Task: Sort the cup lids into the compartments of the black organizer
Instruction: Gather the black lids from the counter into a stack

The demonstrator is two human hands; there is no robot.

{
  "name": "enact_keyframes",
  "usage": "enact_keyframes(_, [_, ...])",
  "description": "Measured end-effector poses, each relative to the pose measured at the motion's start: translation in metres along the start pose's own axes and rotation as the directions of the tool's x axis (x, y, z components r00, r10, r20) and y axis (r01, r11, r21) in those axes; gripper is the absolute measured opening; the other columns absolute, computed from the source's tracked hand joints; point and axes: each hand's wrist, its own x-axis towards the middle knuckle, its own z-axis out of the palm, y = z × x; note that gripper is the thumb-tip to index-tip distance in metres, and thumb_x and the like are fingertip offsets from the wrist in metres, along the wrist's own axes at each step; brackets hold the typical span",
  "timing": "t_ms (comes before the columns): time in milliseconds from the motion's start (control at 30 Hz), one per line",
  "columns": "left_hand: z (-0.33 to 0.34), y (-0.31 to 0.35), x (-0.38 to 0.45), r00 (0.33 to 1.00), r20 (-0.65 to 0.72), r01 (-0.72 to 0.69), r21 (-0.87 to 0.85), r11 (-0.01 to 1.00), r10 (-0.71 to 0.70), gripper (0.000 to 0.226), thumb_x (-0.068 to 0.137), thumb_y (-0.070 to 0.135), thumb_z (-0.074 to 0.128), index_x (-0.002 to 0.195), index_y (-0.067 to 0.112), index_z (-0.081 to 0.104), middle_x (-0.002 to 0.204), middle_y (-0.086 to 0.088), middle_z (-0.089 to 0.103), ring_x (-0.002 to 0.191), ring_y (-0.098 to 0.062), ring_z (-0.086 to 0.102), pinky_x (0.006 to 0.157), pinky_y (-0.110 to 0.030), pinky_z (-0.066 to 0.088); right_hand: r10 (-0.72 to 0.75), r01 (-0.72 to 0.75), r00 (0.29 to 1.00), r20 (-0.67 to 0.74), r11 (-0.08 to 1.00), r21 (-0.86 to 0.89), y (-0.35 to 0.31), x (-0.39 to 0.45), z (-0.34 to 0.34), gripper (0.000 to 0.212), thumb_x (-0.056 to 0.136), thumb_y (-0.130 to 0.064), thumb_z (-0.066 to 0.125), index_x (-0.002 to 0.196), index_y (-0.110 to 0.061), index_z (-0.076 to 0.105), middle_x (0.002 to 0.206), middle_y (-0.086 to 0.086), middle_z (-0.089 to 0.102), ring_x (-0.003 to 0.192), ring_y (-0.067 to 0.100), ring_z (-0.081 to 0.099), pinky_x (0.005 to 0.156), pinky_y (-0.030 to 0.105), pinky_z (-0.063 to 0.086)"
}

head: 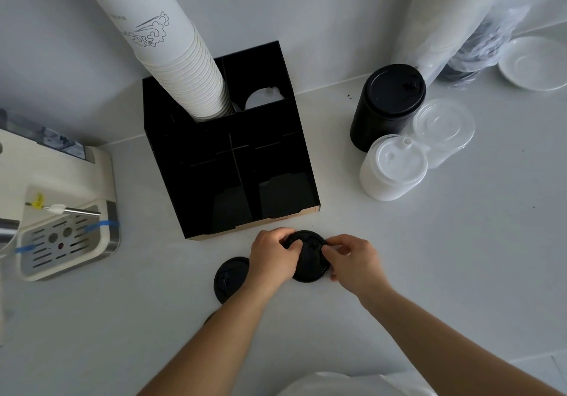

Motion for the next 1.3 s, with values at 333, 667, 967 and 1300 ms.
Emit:
enact_keyframes(333, [-0.007, 0.006, -0.008, 0.981, 0.059, 0.195, -0.236, 0.952, -0.186, 0.025, 0.088, 0.024, 0.064, 0.109, 0.011, 0.071, 0.098, -0.001, 0.068, 0.100, -0.024, 0.064, 0.089, -0.038, 0.055, 0.046, -0.048, 0.998, 0.041, 0.998, 0.050, -0.006, -0.006, -0.001, 0.007, 0.088, -0.020, 0.065, 0.092, -0.019, 0.070, 0.081, 0.002, 0.070, 0.076, 0.026, 0.071, 0.078, 0.045, 0.062])
enact_keyframes(667, [-0.010, -0.011, -0.043, 0.931, 0.191, 0.365, -0.561, 0.744, -0.312, 0.028, 0.086, 0.016, 0.067, 0.114, 0.009, 0.067, 0.111, -0.009, 0.066, 0.104, -0.028, 0.064, 0.079, -0.044, 0.061, -0.032, 0.037, 0.987, 0.158, 0.999, -0.025, -0.009, -0.013, -0.011, 0.014, 0.088, -0.019, 0.069, 0.101, -0.022, 0.068, 0.091, -0.001, 0.071, 0.077, 0.021, 0.068, 0.070, 0.030, 0.058])
enact_keyframes(967, [-0.020, -0.043, -0.081, 0.935, 0.221, 0.341, -0.772, 0.537, -0.275, 0.030, 0.087, 0.011, 0.067, 0.116, 0.007, 0.065, 0.109, -0.010, 0.070, 0.096, -0.016, 0.068, 0.074, -0.022, 0.059, -0.125, 0.127, 0.953, 0.275, 0.992, 0.012, -0.020, -0.023, -0.001, 0.014, 0.087, -0.017, 0.070, 0.100, -0.021, 0.073, 0.101, -0.001, 0.072, 0.087, 0.026, 0.071, 0.079, 0.041, 0.061])
enact_keyframes(1300, [-0.020, -0.086, -0.108, 0.909, 0.092, 0.238, -0.915, 0.325, -0.405, 0.032, 0.084, 0.012, 0.072, 0.114, 0.005, 0.066, 0.105, -0.009, 0.074, 0.097, -0.017, 0.071, 0.077, -0.023, 0.058, -0.165, 0.243, 0.886, 0.433, 0.961, -0.131, -0.047, -0.033, 0.038, 0.018, 0.088, -0.019, 0.071, 0.104, -0.025, 0.070, 0.101, -0.006, 0.069, 0.086, 0.019, 0.068, 0.072, 0.031, 0.059])
